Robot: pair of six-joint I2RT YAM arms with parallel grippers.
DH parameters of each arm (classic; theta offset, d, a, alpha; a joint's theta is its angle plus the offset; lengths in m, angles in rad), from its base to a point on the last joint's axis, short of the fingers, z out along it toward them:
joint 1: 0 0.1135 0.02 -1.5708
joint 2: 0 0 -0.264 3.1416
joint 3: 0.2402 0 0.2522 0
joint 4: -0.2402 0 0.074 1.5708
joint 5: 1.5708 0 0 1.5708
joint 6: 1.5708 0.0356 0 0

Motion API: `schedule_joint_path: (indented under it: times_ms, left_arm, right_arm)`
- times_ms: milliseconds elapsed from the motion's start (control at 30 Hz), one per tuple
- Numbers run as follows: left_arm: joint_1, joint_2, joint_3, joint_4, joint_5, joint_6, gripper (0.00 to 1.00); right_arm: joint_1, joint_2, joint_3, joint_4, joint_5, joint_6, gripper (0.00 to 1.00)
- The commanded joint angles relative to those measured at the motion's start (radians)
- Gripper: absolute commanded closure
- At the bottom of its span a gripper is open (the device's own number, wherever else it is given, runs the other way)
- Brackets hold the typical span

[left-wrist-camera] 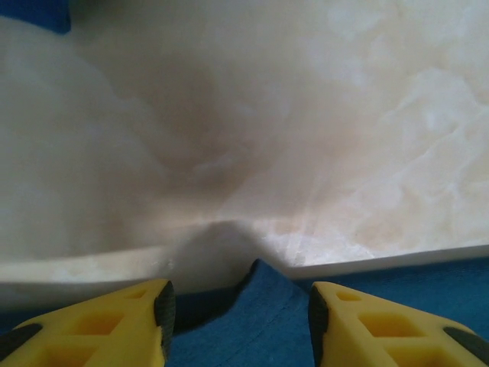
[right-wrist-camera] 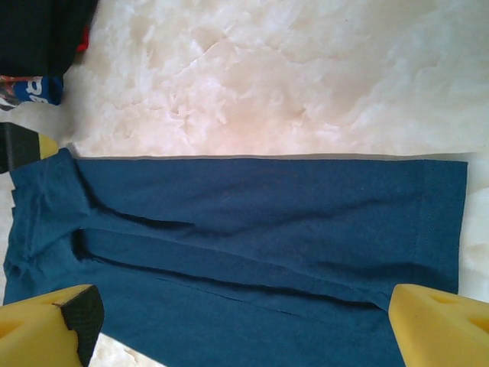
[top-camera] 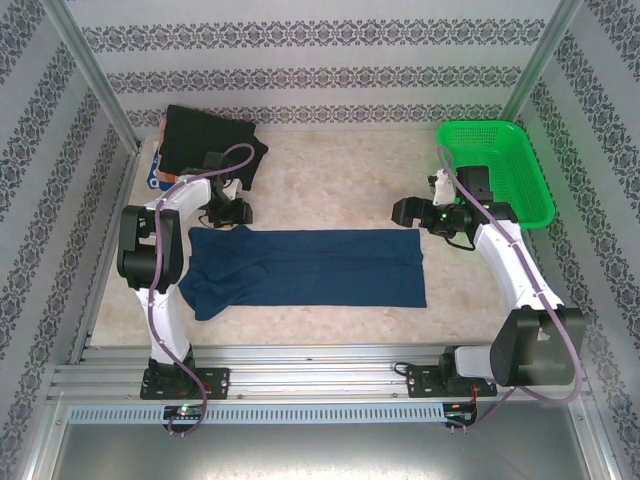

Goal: Fold and stack the t-shirts

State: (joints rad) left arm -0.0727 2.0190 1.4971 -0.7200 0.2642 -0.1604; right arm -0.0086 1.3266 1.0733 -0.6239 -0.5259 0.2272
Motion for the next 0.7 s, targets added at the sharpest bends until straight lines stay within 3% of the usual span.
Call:
schedule_joint_path:
  times_ms: [0,400,667]
  left_arm:
    - [-0.012,0.020,0.051,-0.064,-0.041,0.073,0.52]
    - [-0.027,0.075,0.059,-0.077,-0.017,0.124,0.58]
    - [-0.030,0.073,0.068,-0.078,-0.036,0.137,0.76]
  right_arm:
    - [0.013,-0.021,0.000,-0.003,-0.033,-0.030,0.03]
    - [0.045,-0.021,0.030,0.010,-0.061,-0.041,0.02]
    - [0.134,-0.052,0.051,0.008,-0.090,-0.094,0.02]
